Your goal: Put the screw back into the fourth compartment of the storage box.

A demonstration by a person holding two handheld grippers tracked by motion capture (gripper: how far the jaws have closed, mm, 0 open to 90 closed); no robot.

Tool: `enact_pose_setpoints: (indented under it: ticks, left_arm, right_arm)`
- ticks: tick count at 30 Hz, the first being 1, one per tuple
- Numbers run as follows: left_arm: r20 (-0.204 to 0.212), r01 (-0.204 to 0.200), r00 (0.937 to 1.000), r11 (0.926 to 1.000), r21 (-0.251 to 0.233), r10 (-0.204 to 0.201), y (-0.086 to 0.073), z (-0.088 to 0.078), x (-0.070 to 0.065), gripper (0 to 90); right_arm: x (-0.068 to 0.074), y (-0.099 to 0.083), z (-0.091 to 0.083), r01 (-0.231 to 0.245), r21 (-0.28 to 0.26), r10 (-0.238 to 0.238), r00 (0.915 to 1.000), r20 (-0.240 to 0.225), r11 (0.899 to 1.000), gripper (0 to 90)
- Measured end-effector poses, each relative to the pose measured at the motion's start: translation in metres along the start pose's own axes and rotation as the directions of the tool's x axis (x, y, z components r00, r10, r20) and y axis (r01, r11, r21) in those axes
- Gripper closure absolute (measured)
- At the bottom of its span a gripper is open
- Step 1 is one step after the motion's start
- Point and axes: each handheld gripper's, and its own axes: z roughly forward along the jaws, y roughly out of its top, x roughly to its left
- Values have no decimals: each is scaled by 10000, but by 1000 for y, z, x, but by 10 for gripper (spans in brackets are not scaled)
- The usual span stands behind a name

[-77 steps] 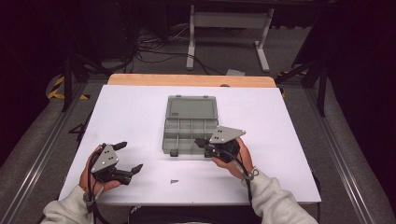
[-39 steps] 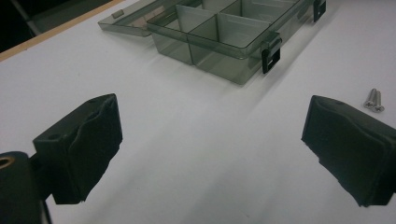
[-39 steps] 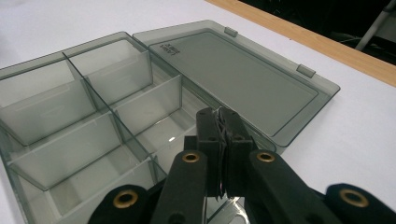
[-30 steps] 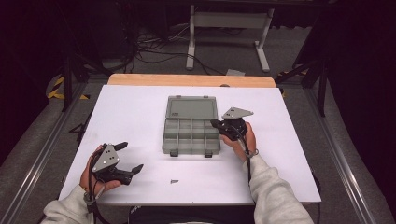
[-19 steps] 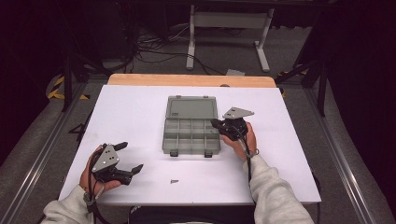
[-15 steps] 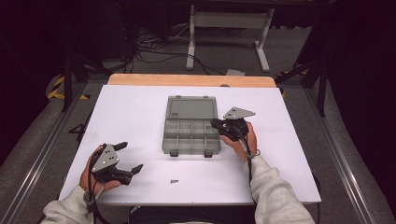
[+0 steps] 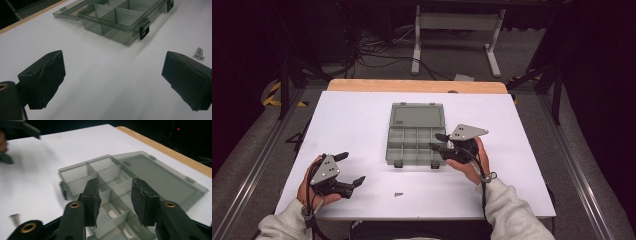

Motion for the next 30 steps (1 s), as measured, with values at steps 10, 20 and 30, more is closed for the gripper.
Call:
enact_pose_setpoints:
  ticks: [10, 20, 30]
  left_arm:
    - [-51, -3, 10000, 9999, -109, 2, 1, -2, -1, 48]
    - [-46, -2, 10000, 10000, -70, 2, 1, -1, -1, 48]
    - [-32, 10, 10000, 10000, -24, -10, 1, -1, -1, 49]
  right_arm:
    - [44, 8, 4, 938, 127, -915, 9876, -1274, 9955, 340]
    - [75, 3, 19, 1785, 675, -1589, 9603, -2291, 9816, 281]
    - [91, -15, 53, 1717, 1405, -1200, 9408, -3170, 9751, 362]
